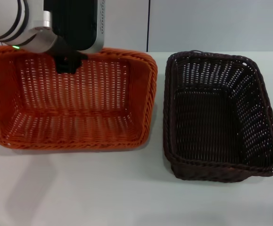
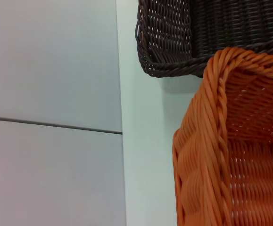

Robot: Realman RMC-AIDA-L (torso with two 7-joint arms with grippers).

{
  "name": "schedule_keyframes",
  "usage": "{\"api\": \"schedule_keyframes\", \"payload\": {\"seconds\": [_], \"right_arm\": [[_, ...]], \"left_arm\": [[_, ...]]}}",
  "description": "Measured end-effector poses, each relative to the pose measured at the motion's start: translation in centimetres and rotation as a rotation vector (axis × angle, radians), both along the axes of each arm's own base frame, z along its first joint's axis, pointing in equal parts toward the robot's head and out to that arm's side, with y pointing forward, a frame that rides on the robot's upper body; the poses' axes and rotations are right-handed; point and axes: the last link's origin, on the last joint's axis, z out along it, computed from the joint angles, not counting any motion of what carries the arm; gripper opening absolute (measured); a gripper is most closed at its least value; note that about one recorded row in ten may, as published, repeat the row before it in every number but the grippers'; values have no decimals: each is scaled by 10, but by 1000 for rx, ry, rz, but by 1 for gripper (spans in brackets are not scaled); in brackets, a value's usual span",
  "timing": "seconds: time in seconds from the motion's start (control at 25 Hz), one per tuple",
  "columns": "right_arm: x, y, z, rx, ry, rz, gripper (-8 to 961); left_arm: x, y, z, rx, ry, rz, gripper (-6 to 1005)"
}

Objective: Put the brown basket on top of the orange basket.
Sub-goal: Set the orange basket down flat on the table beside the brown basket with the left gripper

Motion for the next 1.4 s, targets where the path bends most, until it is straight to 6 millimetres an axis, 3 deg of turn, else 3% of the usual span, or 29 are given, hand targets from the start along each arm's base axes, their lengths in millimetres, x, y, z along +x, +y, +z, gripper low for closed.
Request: {"api": "schedule_keyframes", "payload": {"seconds": [0.84,1.4], "right_arm": [[-2,-14,-6,12,22,7,825],[-5,-2,-5,1,19,16,824]], "left_arm": [[-19,5,-17,-52,33,43,143],[-17,34,-36,-109,26,44,138]]}}
